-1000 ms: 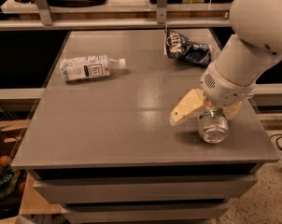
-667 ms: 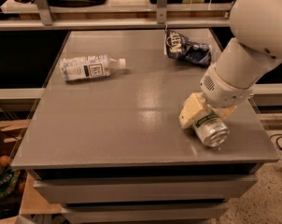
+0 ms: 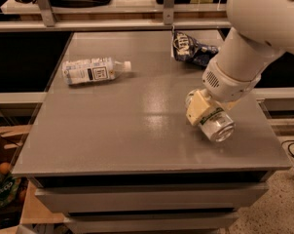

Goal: Move 7up can near blue plastic bottle

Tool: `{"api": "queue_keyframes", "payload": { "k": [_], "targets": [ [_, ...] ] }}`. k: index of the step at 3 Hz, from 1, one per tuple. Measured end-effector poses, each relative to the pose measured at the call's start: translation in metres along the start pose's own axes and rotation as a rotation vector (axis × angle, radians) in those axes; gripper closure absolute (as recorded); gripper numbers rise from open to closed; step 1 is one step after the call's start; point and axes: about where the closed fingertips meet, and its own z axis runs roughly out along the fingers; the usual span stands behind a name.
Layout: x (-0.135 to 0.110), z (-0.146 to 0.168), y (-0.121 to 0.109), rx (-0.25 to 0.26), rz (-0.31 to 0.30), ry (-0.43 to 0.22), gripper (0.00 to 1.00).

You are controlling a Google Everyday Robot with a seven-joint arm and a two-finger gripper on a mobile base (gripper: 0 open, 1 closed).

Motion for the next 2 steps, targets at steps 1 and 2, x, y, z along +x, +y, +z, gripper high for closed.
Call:
{"api": "queue_keyframes", "payload": {
  "k": [1,2],
  "targets": [
    [-0.03,-0.0196,0.0077,0.071,-0.218,-0.042,1.0],
    [-0.0304,-0.0209,0.0067,0.079,-0.299,-0.042,1.0]
  ]
}}
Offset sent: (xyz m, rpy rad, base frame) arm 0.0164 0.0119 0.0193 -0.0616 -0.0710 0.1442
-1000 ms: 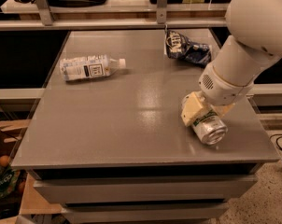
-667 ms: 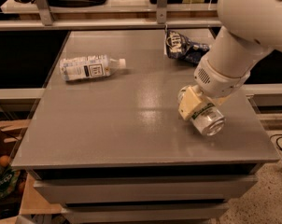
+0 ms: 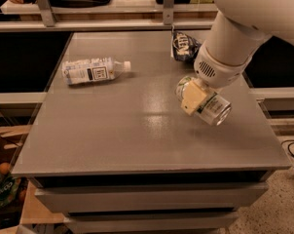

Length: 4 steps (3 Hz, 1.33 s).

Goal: Move 7up can near blue plastic bottle

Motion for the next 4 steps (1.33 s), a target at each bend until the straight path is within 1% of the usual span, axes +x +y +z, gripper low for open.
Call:
{"api": "queue_keyframes", "payload": {
  "k": [1,2,3,4],
  "targets": [
    [0.0,0.0,0.0,-0.001,0.001,0.0,1.0],
    [-0.002,0.002,0.003,-0.007,-0.016,-0.012,1.0],
    [-0.029,0.008,0.019,0.005,-0.14,-0.019,1.0],
    [-0.067,0.012,0.045,0.028,-0.295,-0.011,1.0]
  ]
}}
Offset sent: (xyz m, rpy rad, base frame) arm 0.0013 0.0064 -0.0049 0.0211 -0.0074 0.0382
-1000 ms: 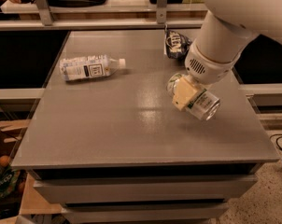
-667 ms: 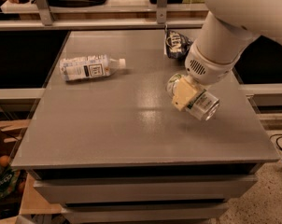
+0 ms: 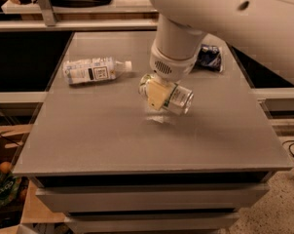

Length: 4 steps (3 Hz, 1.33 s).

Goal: Move 7up can near blue plastic bottle

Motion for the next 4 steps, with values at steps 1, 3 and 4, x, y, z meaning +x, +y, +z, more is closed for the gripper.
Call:
{"api": "queue_keyframes", "payload": {
  "k": [1,3,4],
  "targets": [
    [-0.046,0.008,0.015,0.014,-0.142,0.02,1.0],
    [-0.121,0.021,0.032,0.0,-0.307,0.034,1.0],
    [-0.145,0.026,0.031,-0.02,-0.324,0.027,1.0]
  ]
}}
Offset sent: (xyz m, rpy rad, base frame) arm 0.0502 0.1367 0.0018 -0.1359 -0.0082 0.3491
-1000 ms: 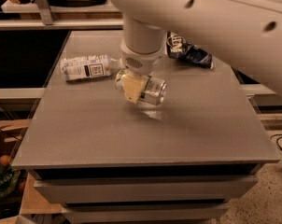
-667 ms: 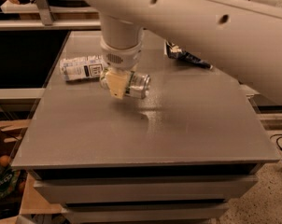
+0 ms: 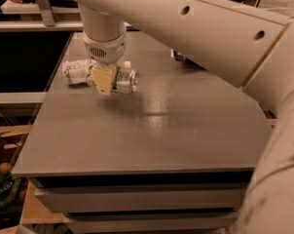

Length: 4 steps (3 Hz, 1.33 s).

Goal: Move 7up can near blue plastic bottle

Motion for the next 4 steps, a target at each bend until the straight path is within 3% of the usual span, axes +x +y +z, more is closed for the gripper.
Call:
{"api": "queue_keyframes", "payload": {
  "k": [1,2,4],
  "targets": [
    [-0.012,0.004,-0.006,-0.007,0.025,-0.015,1.0],
    [-0.02,0.01,-0.01,-0.013,0.068,-0.028,0.84],
    [-0.03,0.026,-0.011,-0.033,0.119,-0.029,0.37]
  ]
}}
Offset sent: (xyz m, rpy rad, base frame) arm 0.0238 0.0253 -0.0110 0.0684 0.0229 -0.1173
